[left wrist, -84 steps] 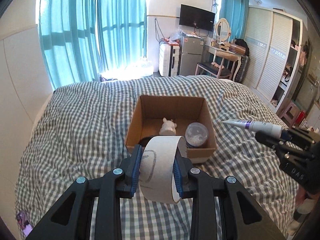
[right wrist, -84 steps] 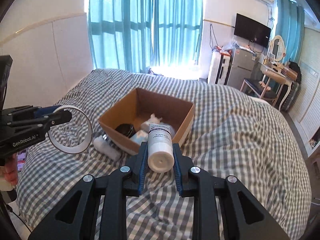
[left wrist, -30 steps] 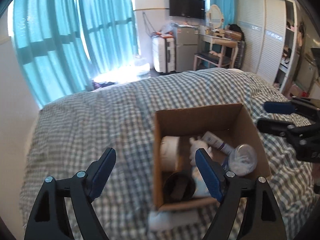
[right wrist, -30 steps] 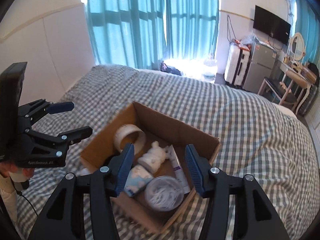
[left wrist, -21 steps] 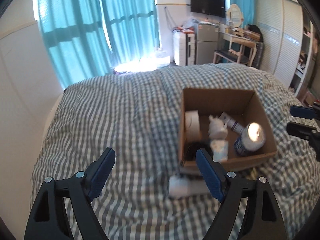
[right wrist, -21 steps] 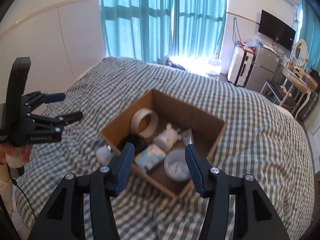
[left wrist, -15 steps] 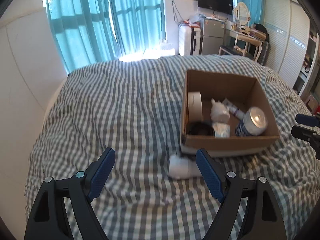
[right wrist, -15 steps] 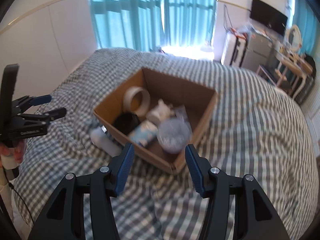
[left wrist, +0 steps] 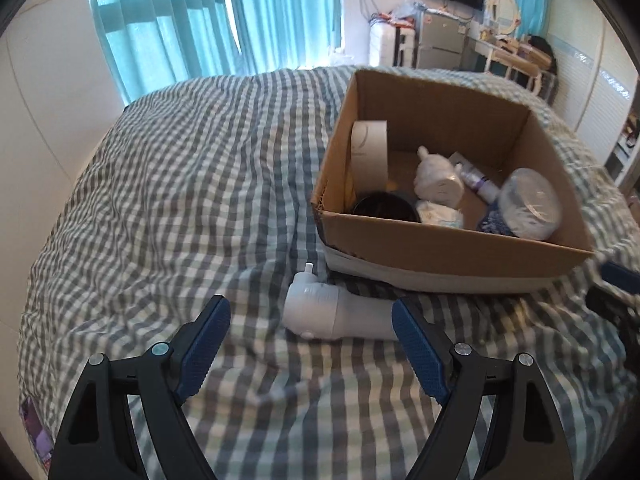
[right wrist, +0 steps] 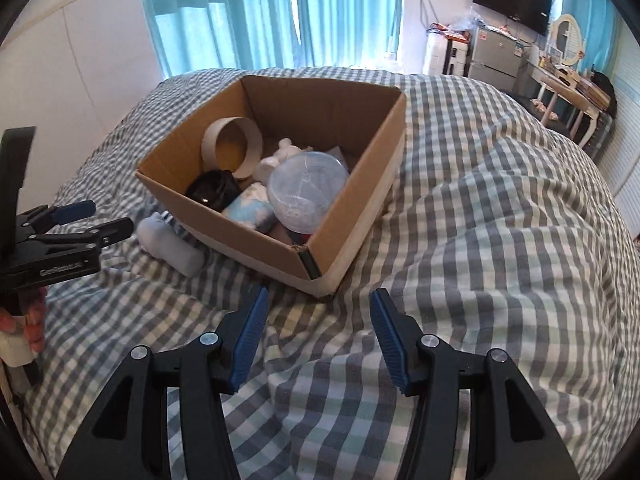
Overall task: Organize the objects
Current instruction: 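Move the left tool toward the white hair-dryer device beside the box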
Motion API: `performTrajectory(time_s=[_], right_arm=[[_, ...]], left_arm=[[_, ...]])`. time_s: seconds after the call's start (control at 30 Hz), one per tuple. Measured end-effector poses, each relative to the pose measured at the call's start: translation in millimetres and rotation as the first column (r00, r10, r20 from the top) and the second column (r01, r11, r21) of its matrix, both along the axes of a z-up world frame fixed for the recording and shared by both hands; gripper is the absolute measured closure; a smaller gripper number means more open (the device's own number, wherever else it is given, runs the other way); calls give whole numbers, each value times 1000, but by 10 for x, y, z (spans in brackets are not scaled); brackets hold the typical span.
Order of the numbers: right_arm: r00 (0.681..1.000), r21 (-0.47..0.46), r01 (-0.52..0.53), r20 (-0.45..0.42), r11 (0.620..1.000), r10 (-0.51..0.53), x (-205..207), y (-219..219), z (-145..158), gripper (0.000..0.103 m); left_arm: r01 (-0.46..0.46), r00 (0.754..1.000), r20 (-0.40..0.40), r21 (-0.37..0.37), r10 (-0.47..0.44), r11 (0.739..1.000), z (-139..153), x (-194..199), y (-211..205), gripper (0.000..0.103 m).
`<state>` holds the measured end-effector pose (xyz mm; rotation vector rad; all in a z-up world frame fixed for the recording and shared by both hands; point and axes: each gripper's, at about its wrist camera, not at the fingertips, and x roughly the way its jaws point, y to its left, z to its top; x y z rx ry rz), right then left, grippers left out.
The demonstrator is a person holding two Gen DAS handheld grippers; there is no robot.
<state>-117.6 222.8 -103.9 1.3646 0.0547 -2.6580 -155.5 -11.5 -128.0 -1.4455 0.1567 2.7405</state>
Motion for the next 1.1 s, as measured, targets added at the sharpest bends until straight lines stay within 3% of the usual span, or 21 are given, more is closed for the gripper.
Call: performTrajectory(time_s=[0.33,0.47,0.7,0.83,1.1], right_arm=[[999,1,7,40,1000,-7,-64,-2,-203,50],[998,4,-1,64,1000,1,-127,-42,-259,50],[997,7,10,79,1000,-10,-218,-76,-231,50],[997,12,7,74,1000,-7,-216,-87,-175,47],[994,10,7,111,1000,-8,-310,-149,-172,44]], left_arm=[[47,997,70,-36,-44,998,-492,-247,242,17],[70,995,67,-20,-69,997,-522,-247,252,8],[59,995,84,34,-62,998,-564,-220,141,2],[47,992,117,72,-55,996,-596,-182,66,1],[75,985,151,67,-84,995,-723,-217,124,0]])
